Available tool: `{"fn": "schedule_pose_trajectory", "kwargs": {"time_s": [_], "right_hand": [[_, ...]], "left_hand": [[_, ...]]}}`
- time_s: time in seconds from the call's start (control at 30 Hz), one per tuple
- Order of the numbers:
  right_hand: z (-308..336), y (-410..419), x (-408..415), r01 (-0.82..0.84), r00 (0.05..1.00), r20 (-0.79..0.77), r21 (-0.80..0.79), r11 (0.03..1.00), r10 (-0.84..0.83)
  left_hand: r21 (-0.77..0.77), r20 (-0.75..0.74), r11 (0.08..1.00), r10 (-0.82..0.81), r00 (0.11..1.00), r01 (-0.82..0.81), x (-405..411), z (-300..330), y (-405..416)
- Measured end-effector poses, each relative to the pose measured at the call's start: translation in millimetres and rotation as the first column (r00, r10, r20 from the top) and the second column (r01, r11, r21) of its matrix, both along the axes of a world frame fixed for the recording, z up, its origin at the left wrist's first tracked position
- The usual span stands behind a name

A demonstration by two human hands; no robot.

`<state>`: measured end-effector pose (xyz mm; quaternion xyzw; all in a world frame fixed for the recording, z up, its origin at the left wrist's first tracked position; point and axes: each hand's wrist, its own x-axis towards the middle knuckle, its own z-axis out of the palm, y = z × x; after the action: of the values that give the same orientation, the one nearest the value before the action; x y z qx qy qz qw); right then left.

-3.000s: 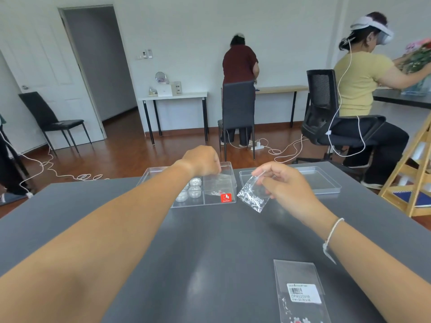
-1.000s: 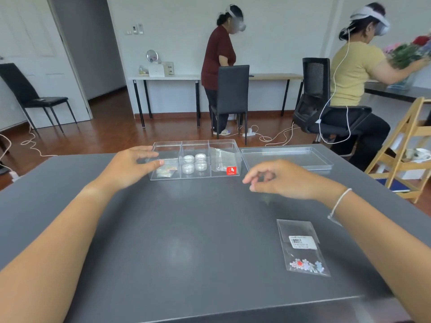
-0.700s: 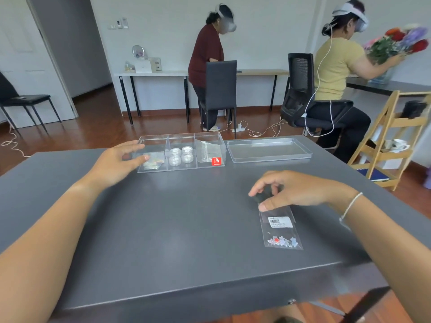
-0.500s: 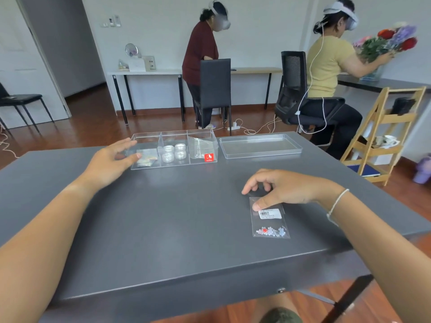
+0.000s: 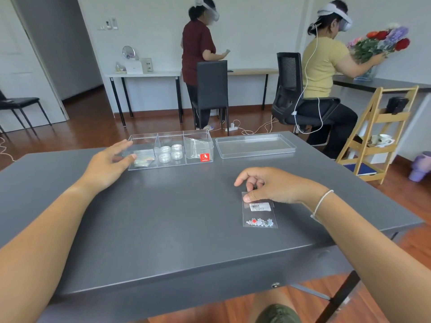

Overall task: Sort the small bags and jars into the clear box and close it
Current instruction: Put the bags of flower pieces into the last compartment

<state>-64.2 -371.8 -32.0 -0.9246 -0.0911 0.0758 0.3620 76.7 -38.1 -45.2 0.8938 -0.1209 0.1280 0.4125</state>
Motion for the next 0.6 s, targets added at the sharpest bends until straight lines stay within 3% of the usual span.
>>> {"fn": "schedule_pose_trajectory", "kwargs": {"time_s": [0.4, 0.6], "right_hand": [[4, -1, 2, 0.044, 0.999, 0.027, 0.020, 0.999, -0.045], [7, -9, -5, 0.074, 0.997, -0.001, -0.148, 0.986, -0.075]], "left_hand": [[-0.003, -0.018, 1.000, 0.009, 1.000, -0.009, -2, 0, 0], [-0.004, -0.019, 1.000, 0.006, 1.000, -0.007, 0, 1, 1]]}}
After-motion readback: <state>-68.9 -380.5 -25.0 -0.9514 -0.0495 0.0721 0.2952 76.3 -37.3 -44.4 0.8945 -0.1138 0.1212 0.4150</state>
